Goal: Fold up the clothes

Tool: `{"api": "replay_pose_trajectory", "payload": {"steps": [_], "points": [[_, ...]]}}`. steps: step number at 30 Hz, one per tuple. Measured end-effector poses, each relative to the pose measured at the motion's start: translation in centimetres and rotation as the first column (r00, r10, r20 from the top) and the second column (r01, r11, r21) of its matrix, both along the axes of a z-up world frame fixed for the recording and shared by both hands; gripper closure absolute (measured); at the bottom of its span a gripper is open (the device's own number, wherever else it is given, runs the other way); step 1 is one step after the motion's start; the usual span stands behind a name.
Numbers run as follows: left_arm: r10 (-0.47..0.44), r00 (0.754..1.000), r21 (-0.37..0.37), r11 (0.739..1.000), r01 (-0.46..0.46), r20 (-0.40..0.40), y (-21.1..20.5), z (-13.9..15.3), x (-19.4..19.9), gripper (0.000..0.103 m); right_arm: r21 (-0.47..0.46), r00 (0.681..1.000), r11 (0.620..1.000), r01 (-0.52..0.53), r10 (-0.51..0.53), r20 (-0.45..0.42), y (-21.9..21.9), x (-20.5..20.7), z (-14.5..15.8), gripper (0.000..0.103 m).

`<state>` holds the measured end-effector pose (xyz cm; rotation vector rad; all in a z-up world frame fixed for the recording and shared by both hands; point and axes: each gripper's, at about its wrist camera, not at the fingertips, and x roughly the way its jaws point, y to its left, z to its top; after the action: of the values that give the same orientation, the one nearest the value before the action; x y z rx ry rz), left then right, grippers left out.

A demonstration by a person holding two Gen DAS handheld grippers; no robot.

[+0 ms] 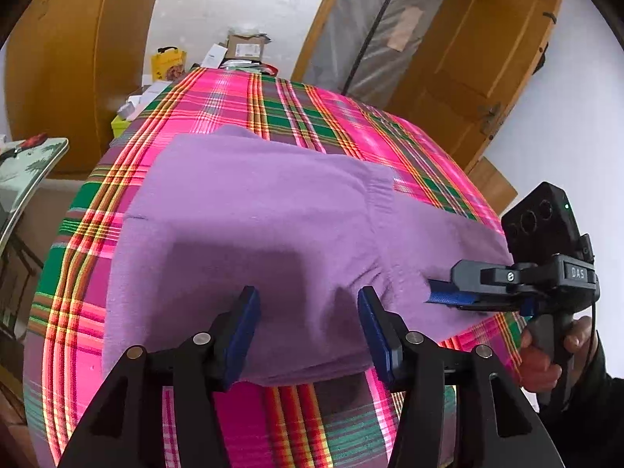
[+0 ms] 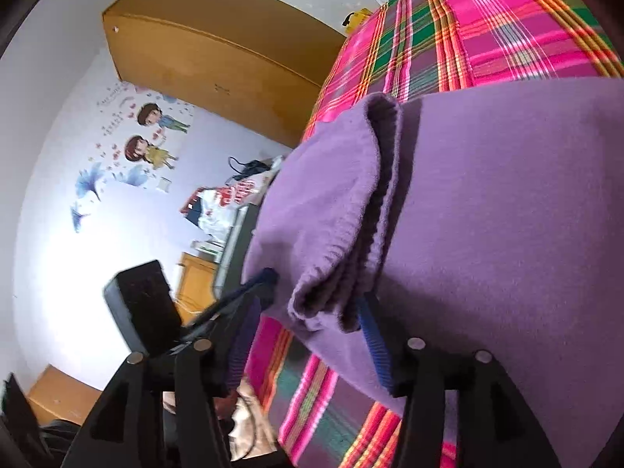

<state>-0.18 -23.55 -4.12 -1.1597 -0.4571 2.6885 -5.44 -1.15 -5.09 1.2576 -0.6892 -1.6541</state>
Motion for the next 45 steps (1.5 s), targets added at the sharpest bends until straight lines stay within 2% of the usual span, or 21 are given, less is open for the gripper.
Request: {"api": "replay_pose_trajectory", "payload": {"steps": [1, 5, 10, 12, 13, 15, 17, 23, 25, 26, 28, 31, 34, 39, 40, 41, 42, 45], "points": [[0.001, 1.000, 0.002, 1.000, -0.001, 0.002, 0.0, 0.0, 0.0, 0.049, -0.005, 1.000, 1.000, 0.005, -0.005, 0.007, 0.1, 0.0, -0.1, 0.050], [0.006, 1.000, 0.006, 1.000, -0.006, 0.004, -0.2, -0.1, -0.1, 0.048, 0.073, 1.000, 0.997, 0.026, -0.025, -0.010, -1.0, 0.1, 0.1, 0.051], [0.009, 1.000, 0.004, 1.000, -0.009, 0.005, -0.2, -0.3, 0.0, 0.048, 0.189, 0.993, 0.982, 0.018, 0.004, -0.115, -3.0, 1.3, 0.7, 0.051], [0.010, 1.000, 0.006, 1.000, -0.010, 0.005, -0.3, -0.3, 0.1, 0.048, 0.212, 0.990, 0.977, 0.017, 0.013, -0.137, -3.5, 1.5, 0.8, 0.070], [0.010, 1.000, 0.005, 1.000, -0.010, 0.006, -0.3, -0.2, 0.1, 0.048, 0.212, 0.990, 0.977, 0.017, 0.012, -0.138, -3.5, 1.5, 0.7, 0.071], [0.009, 1.000, 0.004, 1.000, -0.009, 0.006, -0.3, -0.2, 0.1, 0.048, 0.208, 0.990, 0.978, 0.020, 0.010, -0.144, -3.2, 1.4, 0.7, 0.083], [0.007, 1.000, 0.000, 1.000, -0.007, 0.005, -0.1, 0.0, 0.1, 0.048, 0.189, 0.989, 0.982, 0.023, 0.005, -0.149, -2.8, 1.6, 0.9, 0.086], [-0.011, 1.000, -0.009, 1.000, 0.011, -0.005, 0.2, 0.5, 0.4, 0.048, 0.164, 0.982, 0.985, 0.056, -0.025, -0.187, -0.7, 2.5, 2.3, 0.088], [-0.009, 1.000, -0.011, 1.000, 0.009, 0.003, 0.1, 0.3, 0.3, 0.048, 0.193, 0.987, 0.980, 0.047, -0.016, -0.161, -0.2, 2.3, 1.5, 0.087], [-0.009, 1.000, -0.011, 1.000, 0.009, 0.004, 0.1, 0.3, 0.2, 0.048, 0.215, 0.992, 0.976, 0.031, -0.003, -0.129, -0.3, 2.2, 0.8, 0.083], [-0.009, 1.000, -0.012, 1.000, 0.009, 0.005, 0.2, 0.4, 0.2, 0.048, 0.208, 0.994, 0.977, 0.045, -0.022, -0.112, 0.2, 2.2, 0.6, 0.081], [-0.020, 1.000, -0.012, 1.000, 0.020, -0.008, 0.5, 0.8, 0.3, 0.048, 0.233, 0.968, 0.965, 0.118, -0.059, -0.243, 0.7, 3.1, 3.2, 0.079], [-0.029, 1.000, -0.010, 1.000, 0.029, -0.007, 1.0, 0.7, 0.0, 0.048, 0.239, 0.946, 0.963, 0.125, -0.043, -0.322, -0.1, 3.0, 4.8, 0.080], [-0.060, 0.998, -0.026, 0.998, 0.061, 0.021, 2.1, -0.4, -0.2, 0.047, 0.290, 0.930, 0.951, 0.108, 0.007, -0.368, -2.3, 1.7, 4.7, 0.080], [-0.061, 0.998, -0.034, 0.997, 0.062, 0.023, 2.2, -0.7, -0.1, 0.047, 0.311, 0.928, 0.945, 0.102, 0.022, -0.371, -2.7, 1.5, 4.4, 0.081], [-0.062, 0.998, -0.038, 0.997, 0.063, 0.025, 2.3, -0.9, -0.1, 0.047, 0.348, 0.934, 0.933, 0.096, 0.037, -0.355, -3.1, 1.2, 3.6, 0.092], [-0.061, 0.998, -0.031, 0.998, 0.062, 0.026, 2.1, -0.8, 0.0, 0.047, 0.364, 0.938, 0.926, 0.096, 0.039, -0.345, -3.3, 1.3, 3.2, 0.096], [-0.060, 0.998, -0.012, 0.998, 0.060, 0.030, 1.8, -0.7, 0.0, 0.047, 0.363, 0.934, 0.926, 0.102, 0.037, -0.357, -2.8, 1.5, 3.2, 0.103]]}}
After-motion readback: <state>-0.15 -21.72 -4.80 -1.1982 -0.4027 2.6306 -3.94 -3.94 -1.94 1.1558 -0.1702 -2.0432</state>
